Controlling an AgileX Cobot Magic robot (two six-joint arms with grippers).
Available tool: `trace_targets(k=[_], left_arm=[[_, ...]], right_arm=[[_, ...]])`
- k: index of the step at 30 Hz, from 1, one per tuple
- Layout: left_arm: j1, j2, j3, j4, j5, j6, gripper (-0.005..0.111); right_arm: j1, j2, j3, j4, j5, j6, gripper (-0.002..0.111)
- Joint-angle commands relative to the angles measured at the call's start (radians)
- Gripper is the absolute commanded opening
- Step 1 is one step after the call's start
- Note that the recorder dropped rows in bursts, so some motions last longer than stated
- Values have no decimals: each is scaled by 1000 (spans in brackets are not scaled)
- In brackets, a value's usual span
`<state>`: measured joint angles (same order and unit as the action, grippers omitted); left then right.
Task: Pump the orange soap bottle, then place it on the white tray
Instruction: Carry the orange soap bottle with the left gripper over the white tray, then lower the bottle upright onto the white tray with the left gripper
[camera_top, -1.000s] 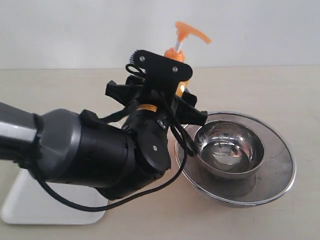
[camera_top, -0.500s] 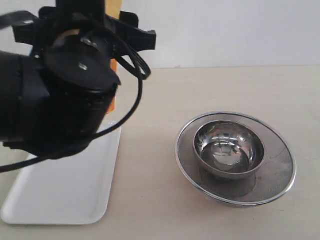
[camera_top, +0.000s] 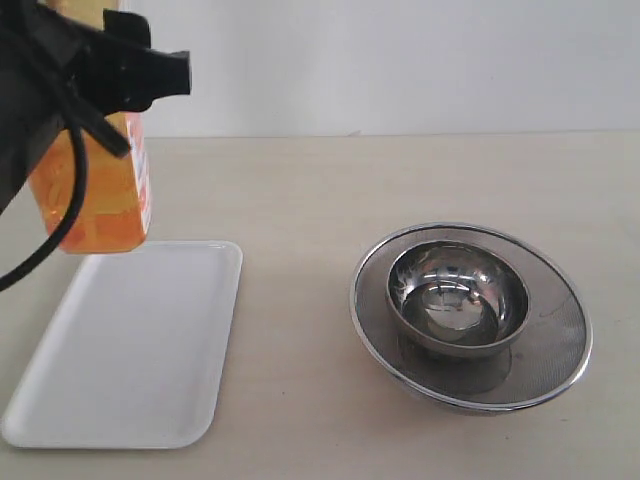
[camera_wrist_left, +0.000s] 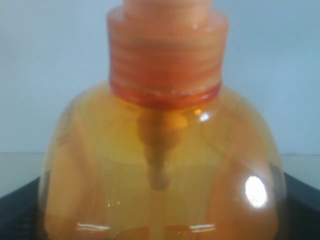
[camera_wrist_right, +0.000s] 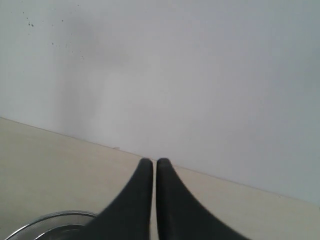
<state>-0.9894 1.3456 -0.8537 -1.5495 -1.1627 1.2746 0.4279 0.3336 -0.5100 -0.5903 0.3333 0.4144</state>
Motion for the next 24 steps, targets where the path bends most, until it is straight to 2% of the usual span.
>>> trace_targets(k=[1, 5, 14, 18, 24], left_arm=[[2, -42, 93, 55, 39, -71, 5], [9, -43, 173, 79, 88, -160, 5], [95, -43, 290, 161, 188, -311, 5], [134, -43, 315, 236, 269, -418, 5], [170, -43, 324, 305, 274, -465, 5]], right_arm=[[0, -6, 1, 4, 2, 21, 0], [0, -6, 1, 11, 16, 21, 0], [0, -6, 1, 25, 48, 21, 0], [0, -6, 1, 27, 48, 21, 0], [0, -6, 1, 34, 48, 21, 0]])
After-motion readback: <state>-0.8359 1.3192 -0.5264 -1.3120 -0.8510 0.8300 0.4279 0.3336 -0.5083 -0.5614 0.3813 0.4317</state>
